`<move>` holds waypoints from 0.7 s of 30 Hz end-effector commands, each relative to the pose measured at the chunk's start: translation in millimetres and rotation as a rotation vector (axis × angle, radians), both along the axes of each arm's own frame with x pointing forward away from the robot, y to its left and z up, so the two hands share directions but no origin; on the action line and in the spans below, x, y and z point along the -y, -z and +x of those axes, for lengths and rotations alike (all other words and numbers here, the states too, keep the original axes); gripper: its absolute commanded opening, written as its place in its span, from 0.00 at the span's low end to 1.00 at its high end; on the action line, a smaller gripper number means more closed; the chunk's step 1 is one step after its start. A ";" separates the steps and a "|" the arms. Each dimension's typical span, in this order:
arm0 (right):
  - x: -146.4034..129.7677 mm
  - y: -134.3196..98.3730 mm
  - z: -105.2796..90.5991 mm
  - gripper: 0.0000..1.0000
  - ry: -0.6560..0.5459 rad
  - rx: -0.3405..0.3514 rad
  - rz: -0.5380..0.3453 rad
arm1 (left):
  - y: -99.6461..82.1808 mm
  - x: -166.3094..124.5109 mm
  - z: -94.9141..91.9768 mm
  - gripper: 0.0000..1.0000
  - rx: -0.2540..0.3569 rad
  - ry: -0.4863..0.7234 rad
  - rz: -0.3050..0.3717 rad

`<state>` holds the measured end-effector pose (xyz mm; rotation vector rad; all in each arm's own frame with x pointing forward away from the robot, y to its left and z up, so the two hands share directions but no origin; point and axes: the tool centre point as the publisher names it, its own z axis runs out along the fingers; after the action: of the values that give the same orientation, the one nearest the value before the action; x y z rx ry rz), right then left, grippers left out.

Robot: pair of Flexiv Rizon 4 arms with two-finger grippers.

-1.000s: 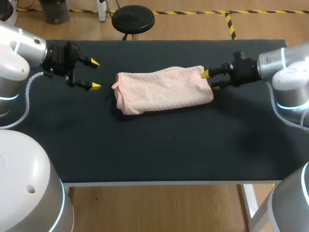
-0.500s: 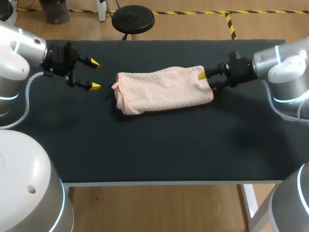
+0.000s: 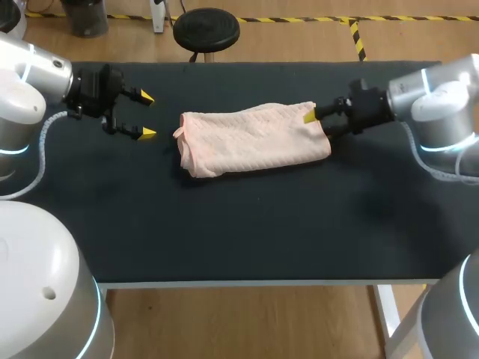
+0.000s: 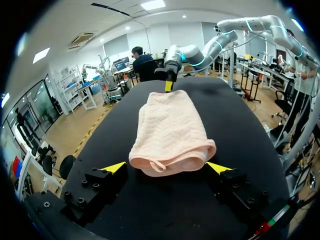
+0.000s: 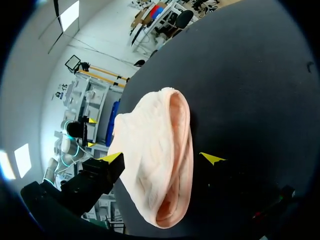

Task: Fold the towel

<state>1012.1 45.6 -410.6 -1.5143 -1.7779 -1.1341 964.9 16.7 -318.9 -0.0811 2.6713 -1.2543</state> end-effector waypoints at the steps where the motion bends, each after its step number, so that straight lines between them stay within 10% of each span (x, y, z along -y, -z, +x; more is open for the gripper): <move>1: -6.5 9.6 7.8 1.00 -0.017 -0.008 0.009 | 0.8 0.2 -0.7 1.00 0.003 -0.001 -0.001; 13: -21.1 9.4 9.8 1.00 -0.040 -0.016 0.012 | 0.8 0.2 -0.7 1.00 0.003 -0.001 -0.001; 16: -20.7 7.4 8.8 0.00 -0.034 -0.017 -0.005 | 0.8 0.2 -0.7 1.00 0.003 -0.001 -0.001; 21: -21.1 4.9 6.1 0.00 -0.028 -0.029 -0.048 | 0.8 0.2 -0.7 1.00 0.003 -0.001 -0.001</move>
<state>1018.7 64.3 -418.6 -1.5052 -1.8039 -1.0777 964.9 16.6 -319.0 -0.0812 2.6712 -1.2541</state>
